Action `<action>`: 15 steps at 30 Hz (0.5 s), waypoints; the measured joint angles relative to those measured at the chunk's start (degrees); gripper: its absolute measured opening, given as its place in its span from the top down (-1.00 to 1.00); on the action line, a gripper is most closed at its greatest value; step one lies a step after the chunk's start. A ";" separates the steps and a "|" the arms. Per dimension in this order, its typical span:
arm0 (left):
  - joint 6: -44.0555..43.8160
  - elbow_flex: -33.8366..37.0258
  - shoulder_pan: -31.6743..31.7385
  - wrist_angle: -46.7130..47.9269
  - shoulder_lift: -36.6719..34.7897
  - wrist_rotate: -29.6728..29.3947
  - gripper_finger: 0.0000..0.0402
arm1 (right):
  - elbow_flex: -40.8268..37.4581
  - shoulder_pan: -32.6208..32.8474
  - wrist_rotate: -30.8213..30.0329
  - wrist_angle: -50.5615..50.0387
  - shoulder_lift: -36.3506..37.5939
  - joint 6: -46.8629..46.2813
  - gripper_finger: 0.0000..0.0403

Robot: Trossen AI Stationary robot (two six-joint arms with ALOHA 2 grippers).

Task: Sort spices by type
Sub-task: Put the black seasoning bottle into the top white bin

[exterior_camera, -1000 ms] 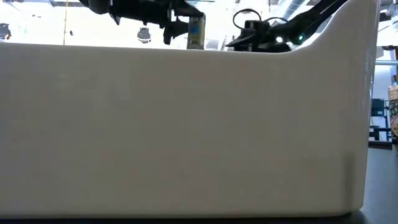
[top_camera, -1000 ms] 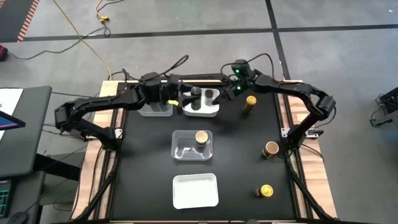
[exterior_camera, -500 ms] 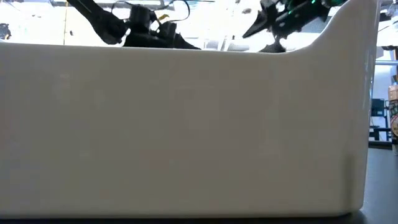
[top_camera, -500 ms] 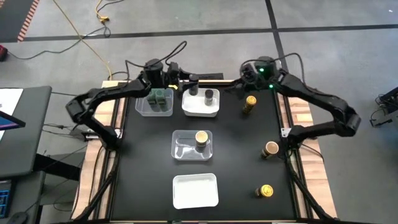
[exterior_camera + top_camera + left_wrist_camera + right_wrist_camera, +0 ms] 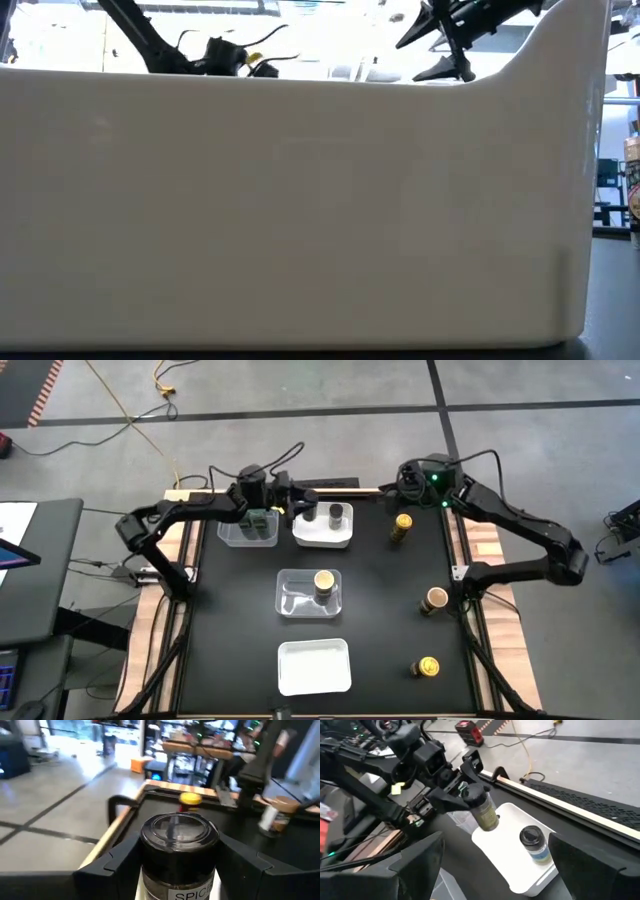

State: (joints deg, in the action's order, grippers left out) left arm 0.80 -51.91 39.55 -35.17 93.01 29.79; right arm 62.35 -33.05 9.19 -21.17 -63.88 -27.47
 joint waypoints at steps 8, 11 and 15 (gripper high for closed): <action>-6.46 7.81 0.59 -21.58 -0.08 -0.46 -0.07 | 0.07 3.54 -8.66 0.35 -3.92 1.77 -0.89; -6.62 7.67 0.60 -23.51 -0.18 -0.93 -0.07 | 0.07 4.99 -9.55 0.94 -7.68 11.86 -0.89; -7.37 7.40 -0.08 -23.38 -0.13 -1.66 -0.07 | 0.04 5.97 -9.37 4.05 -12.94 17.24 -0.89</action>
State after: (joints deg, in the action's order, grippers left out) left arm -6.57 -44.51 39.47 -58.55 92.88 28.14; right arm 62.39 -27.08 -0.18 -17.12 -76.82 -10.23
